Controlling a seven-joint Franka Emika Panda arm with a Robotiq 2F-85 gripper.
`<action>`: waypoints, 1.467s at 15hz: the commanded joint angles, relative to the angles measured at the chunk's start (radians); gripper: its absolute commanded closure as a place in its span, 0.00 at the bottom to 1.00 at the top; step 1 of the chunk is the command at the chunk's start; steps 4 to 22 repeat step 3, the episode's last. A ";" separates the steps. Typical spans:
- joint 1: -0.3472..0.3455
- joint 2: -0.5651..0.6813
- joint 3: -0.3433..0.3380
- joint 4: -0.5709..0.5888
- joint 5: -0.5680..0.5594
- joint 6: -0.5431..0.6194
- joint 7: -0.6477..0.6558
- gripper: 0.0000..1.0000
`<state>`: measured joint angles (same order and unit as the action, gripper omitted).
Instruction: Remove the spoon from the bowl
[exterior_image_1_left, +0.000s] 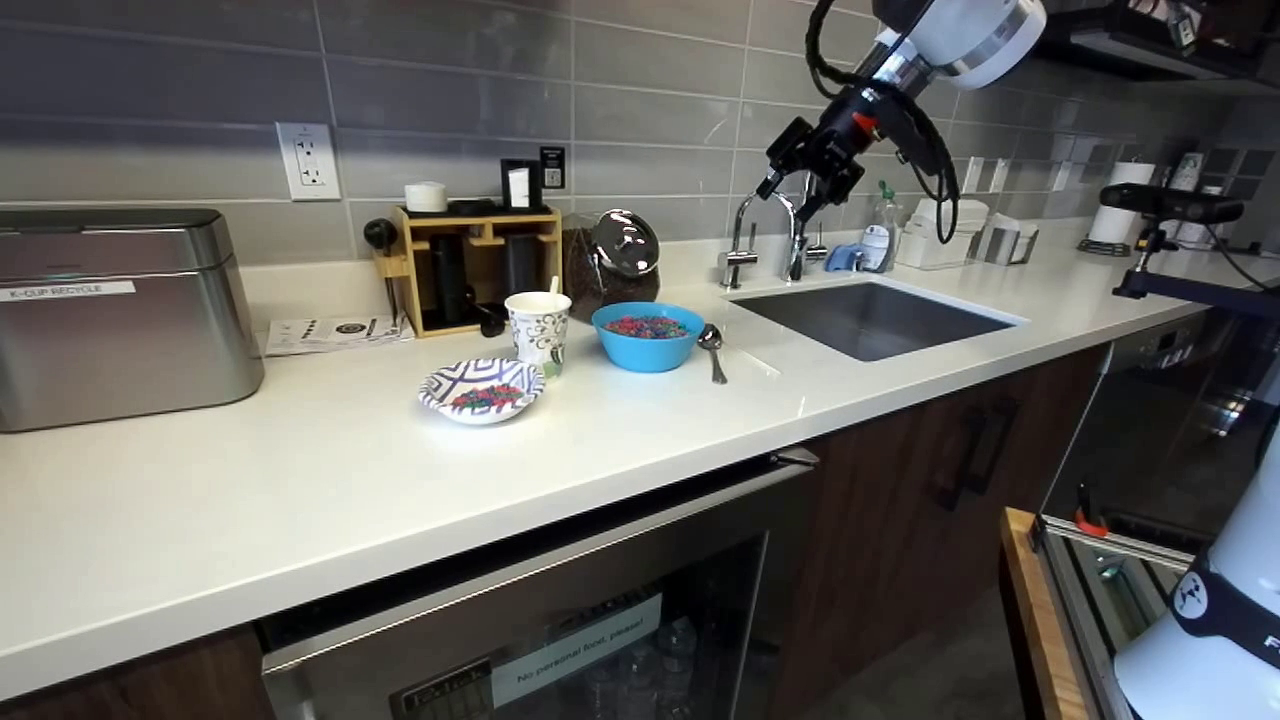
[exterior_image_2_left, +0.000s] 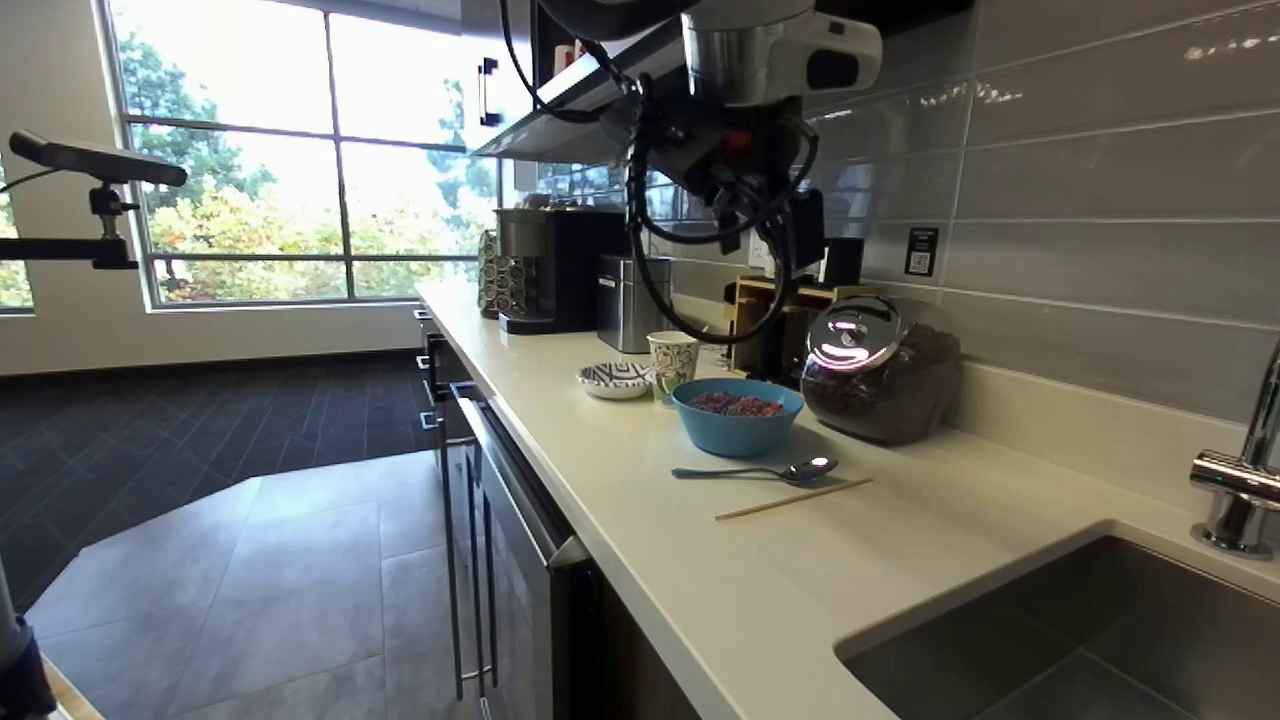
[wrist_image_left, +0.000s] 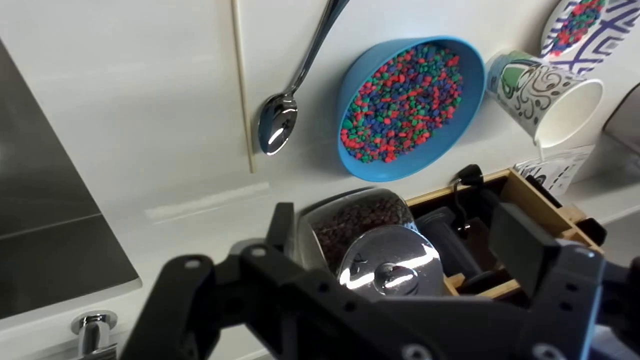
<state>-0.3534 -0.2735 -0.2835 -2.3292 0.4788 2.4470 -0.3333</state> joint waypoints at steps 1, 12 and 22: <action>0.047 -0.021 -0.040 -0.012 -0.032 0.004 0.017 0.00; 0.045 -0.029 -0.040 -0.023 -0.041 0.005 0.018 0.00; 0.045 -0.029 -0.040 -0.023 -0.041 0.005 0.018 0.00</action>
